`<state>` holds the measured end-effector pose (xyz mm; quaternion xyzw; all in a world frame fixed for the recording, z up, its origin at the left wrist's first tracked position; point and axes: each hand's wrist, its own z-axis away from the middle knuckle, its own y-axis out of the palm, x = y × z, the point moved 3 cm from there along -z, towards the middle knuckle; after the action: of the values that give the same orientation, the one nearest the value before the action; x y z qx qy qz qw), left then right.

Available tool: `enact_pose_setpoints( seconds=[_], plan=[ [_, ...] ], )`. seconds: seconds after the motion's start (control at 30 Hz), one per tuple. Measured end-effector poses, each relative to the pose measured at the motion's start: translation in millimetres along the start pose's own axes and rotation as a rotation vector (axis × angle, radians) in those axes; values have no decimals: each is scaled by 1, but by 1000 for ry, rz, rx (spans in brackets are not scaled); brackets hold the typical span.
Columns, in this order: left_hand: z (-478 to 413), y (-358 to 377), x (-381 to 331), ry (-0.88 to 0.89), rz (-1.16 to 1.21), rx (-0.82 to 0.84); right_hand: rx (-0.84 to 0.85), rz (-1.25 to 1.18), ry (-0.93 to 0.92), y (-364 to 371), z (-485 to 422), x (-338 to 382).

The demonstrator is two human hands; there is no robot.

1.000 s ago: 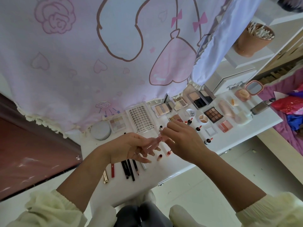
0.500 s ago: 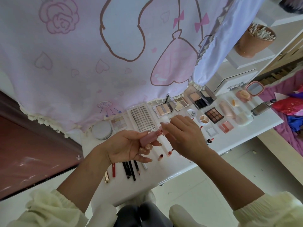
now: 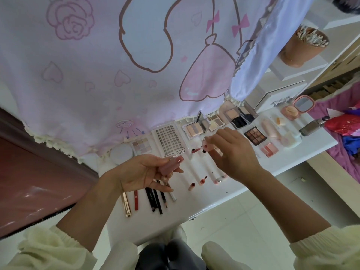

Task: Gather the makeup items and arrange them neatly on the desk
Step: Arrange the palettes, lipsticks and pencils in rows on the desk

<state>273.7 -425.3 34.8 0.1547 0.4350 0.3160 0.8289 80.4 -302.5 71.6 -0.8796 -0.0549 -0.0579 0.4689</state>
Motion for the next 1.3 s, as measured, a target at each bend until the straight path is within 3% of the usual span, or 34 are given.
enact_pose_setpoints(
  seconds=[0.1, 0.23, 0.37, 0.5, 0.6, 0.9, 1.0, 1.3],
  plan=[
    [-7, 1, 2, 65, -39, -91, 135, -47, 139, 3, -4, -1],
    [-16, 0, 2, 196, -120, -241, 325, -281, 546, 12, 1, -13],
    [-28, -12, 7, 310, -154, -444, 379, -399, 685, 23, 3, -20],
    [-46, -24, 25, 307, -385, -688, 557, -402, 649, 44, -3, -17],
    [-56, -28, 38, 314, -486, -777, 715, -379, 617, 63, -3, -18],
    [-84, -41, 53, 362, -914, -776, 972, -220, 489, 93, 12, -30],
    [-89, -43, 54, 340, -957, -788, 1009, -100, 429, 101, 16, -29],
    [-101, -48, 54, 235, -1094, -838, 1130, -88, 343, 125, 17, -20]
  ],
)
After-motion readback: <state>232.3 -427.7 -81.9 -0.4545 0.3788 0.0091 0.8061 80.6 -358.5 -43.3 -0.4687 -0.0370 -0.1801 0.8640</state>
